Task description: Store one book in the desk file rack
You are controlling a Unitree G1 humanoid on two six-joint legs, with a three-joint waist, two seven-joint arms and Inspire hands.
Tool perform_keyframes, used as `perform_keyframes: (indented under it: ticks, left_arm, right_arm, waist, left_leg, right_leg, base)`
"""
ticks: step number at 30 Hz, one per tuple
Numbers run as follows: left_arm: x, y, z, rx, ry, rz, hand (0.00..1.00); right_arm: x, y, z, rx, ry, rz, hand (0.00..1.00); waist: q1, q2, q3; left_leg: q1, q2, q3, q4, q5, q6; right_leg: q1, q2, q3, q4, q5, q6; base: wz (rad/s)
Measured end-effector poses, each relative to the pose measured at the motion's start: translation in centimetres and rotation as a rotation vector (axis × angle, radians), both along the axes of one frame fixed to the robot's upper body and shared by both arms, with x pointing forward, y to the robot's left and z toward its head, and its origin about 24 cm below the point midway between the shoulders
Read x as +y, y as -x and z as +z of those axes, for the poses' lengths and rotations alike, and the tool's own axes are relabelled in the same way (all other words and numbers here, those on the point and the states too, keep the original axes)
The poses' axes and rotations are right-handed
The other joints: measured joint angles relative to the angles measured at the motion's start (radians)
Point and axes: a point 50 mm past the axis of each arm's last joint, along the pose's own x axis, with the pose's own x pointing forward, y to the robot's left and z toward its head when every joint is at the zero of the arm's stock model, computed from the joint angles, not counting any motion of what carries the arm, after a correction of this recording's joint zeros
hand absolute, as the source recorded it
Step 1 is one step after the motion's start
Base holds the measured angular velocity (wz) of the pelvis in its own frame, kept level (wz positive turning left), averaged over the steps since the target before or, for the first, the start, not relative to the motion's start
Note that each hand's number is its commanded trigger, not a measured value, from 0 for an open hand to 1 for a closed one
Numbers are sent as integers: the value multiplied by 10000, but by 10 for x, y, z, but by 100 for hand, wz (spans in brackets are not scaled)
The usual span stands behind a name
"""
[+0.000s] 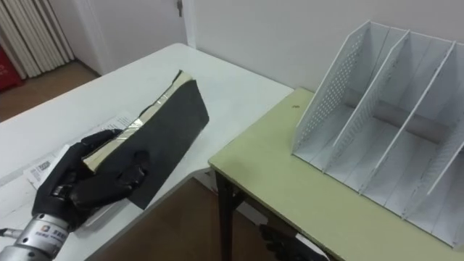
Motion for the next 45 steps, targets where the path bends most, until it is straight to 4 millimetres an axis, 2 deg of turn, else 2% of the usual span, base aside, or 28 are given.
perform_keyframes:
  ticks: [2, 10, 14, 19, 26, 29, 31, 35, 40, 45]
  left_arm:
    - [-1, 0, 3, -160, 574, -193, 100]
    - [-5, 2, 10, -714, 1804, -1357, 100]
    - [-7, 3, 11, -871, 2473, -1891, 100]
    - [-10, 4, 11, -886, 3148, -2635, 100]
    - [-12, 5, 3, -416, 4137, -3229, 100]
    - [-14, 6, -1, -157, 4745, -3486, 100]
    - [-15, 7, -5, -59, 5313, -3820, 100]
    - [-18, 9, -10, 116, 5980, -4234, 100]
    - [-24, 12, -26, 1052, 6558, -4667, 100]
    - [-30, 13, -28, 1397, 6666, -5064, 100]
  right_arm:
    - [2, -3, 8, -269, -474, 215, 0]
    - [7, -15, 44, -1646, -2829, 328, 0]
    - [7, -17, 51, -1763, -4103, 90, 0]
    - [1, -20, 63, -2248, -5924, -556, 0]
    - [-9, -22, 70, -2459, -8188, -1617, 0]
    - [-8, -21, 71, -2336, -9005, -1677, 0]
    - [-5, -21, 70, -2109, -9507, -1640, 0]
    - [8, -21, 76, -1978, -10674, -1383, 0]
    - [24, -22, 90, -1933, -12492, -914, 0]
    - [36, -17, 95, -1566, -12962, -462, 0]
  waist:
    - [-20, -8, 13]
    - [-218, 30, 73]
    - [-269, -37, 39]
    - [-294, -116, 34]
    - [-319, -93, 23]
    - [-303, -8, 6]
    - [-282, 74, -43]
    - [-287, 90, -41]
    - [-303, 165, -101]
    - [-272, 289, -163]
  left_leg:
    - [-8, 7, 0, 2, -1, 2]
    - [-41, 25, -8, 30, -19, 34]
    - [-196, 27, 9, 97, -12, 46]
    - [-191, 27, 15, 149, -13, 44]
    - [-190, 36, 42, 170, -19, 43]
    - [-172, 87, 164, 172, -78, 76]
    - [-174, 126, 368, 162, -94, 76]
    - [-142, 147, 460, 164, -95, 74]
    - [-28, 161, 568, 199, -105, 75]
    - [-25, 167, 649, 187, -108, 72]
  right_leg:
    - [-73, 7, 124, 125, 0, 0]
    - [-224, 16, 127, 281, 52, 18]
    - [-373, 22, 188, 314, 51, 14]
    - [-360, 14, 274, 318, 54, 13]
    - [-358, 28, 391, 362, 59, 11]
    - [-377, 67, 469, 433, 59, 11]
    - [-468, 106, 661, 539, 59, 11]
    - [-491, 141, 803, 603, 59, 7]
    - [-444, 132, 831, 614, 61, 5]
    - [-470, 167, 971, 613, 63, 4]
  base:
    - [-10]
    - [0]
    - [-4]
    - [-6]
    - [-5]
    - [-7]
    - [-15]
    - [-9]
    - [-3]
    - [-5]
